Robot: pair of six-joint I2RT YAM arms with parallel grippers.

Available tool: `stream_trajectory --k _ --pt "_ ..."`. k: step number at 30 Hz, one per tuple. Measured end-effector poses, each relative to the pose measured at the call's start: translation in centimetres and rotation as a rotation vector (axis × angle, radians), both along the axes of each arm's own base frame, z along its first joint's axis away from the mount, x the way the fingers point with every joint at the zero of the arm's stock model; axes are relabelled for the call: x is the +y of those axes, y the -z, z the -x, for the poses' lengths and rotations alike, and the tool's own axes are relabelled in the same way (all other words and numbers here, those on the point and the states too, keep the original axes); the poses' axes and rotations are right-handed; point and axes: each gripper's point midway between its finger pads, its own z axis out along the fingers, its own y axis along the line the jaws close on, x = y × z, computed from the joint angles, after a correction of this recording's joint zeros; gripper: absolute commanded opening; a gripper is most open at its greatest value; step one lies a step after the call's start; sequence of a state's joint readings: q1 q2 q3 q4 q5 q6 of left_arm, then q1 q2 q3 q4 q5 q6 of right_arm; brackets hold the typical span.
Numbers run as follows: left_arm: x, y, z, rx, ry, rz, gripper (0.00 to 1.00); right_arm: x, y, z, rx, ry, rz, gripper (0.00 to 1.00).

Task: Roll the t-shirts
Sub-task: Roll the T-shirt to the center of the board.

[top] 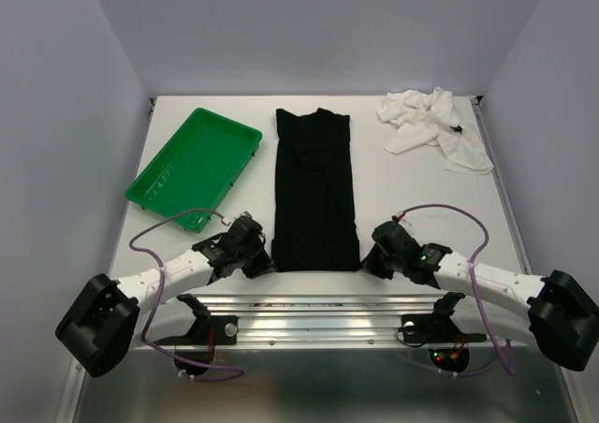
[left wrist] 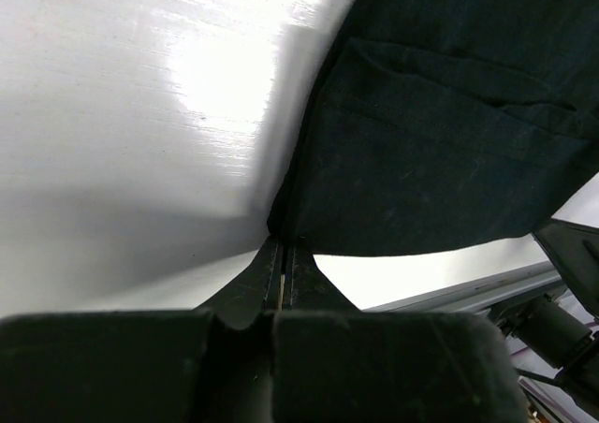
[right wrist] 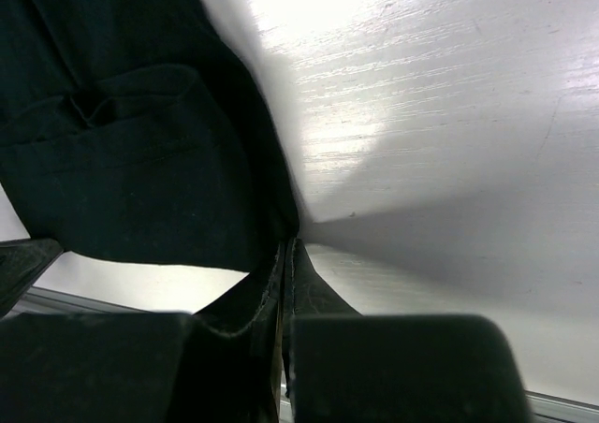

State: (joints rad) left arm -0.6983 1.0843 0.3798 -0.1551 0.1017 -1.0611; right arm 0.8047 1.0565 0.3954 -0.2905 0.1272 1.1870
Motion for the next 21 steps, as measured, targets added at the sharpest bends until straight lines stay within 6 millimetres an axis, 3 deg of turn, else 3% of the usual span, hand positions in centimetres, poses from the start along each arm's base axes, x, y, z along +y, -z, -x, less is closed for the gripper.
stream_trajectory --k 8,21 --pt "0.1 -1.0 -0.2 -0.01 -0.01 -0.003 0.0 0.0 -0.9 -0.2 -0.012 0.01 -0.01 0.01" --pt "-0.8 -4.1 -2.2 -0.058 -0.025 -0.004 0.0 0.5 -3.2 -1.4 -0.052 0.027 -0.017 0.01"
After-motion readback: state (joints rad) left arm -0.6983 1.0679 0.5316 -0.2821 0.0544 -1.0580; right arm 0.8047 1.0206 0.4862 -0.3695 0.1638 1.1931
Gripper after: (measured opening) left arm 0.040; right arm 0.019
